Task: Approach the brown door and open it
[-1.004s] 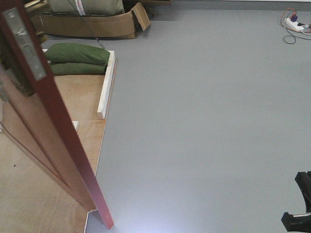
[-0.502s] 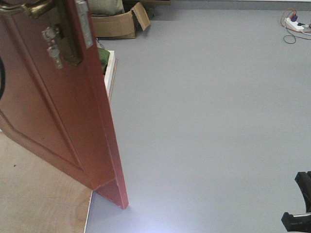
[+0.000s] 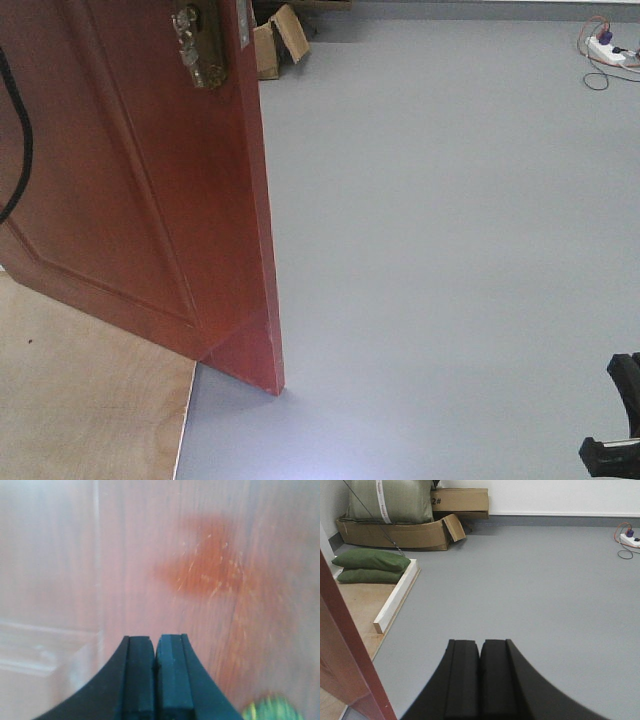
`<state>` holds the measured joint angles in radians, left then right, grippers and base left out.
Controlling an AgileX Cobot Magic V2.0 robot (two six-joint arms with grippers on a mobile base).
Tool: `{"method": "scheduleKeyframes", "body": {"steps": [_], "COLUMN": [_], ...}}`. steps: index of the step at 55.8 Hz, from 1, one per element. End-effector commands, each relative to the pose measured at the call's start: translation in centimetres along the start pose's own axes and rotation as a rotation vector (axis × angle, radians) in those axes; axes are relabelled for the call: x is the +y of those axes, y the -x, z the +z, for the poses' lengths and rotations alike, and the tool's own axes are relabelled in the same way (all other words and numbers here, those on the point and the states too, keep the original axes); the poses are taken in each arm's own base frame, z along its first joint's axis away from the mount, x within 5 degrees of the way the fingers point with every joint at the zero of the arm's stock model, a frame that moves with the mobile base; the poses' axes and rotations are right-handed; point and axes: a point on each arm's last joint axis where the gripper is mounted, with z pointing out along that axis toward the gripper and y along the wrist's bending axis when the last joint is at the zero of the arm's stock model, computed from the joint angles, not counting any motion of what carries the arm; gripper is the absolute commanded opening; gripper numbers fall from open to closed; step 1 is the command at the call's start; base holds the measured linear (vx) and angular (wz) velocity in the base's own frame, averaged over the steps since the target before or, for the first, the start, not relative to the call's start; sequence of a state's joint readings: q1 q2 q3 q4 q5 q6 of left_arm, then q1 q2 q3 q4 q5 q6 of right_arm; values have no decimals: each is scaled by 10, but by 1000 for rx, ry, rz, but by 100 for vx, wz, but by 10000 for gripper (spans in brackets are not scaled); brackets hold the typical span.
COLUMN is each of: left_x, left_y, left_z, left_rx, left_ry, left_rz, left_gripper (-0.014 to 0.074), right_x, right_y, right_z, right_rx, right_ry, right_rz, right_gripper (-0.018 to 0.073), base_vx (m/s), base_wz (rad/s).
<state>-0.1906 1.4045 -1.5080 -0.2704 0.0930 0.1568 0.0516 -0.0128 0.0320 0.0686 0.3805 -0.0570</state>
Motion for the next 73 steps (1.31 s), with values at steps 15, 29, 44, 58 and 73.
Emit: {"method": "scheduleKeyframes", "body": {"steps": [15, 29, 44, 58, 73], "left_x": [-5, -5, -5, -5, -5], "left_y": [21, 21, 21, 21, 21], "left_z": [-13, -13, -13, -13, -13], "left_rx": [-66, -66, -66, -66, -66], "left_ry": [-13, -13, -13, -13, -13], "left_rz": [-4, -4, -4, -4, -4], "left_gripper": [136, 136, 136, 136, 136], "right_x": [0, 0, 0, 0, 0], "right_y": [6, 6, 6, 6, 6], "right_z": [0, 0, 0, 0, 0], "right_rx": [-83, -83, -83, -83, -77], "right_ry": [-5, -5, -5, -5, -5], "right_rz": [-16, -16, -16, -16, -16], "right_gripper": [0, 0, 0, 0, 0], "base_vx": [0, 0, 0, 0, 1], "base_wz": [0, 0, 0, 0, 0]}}
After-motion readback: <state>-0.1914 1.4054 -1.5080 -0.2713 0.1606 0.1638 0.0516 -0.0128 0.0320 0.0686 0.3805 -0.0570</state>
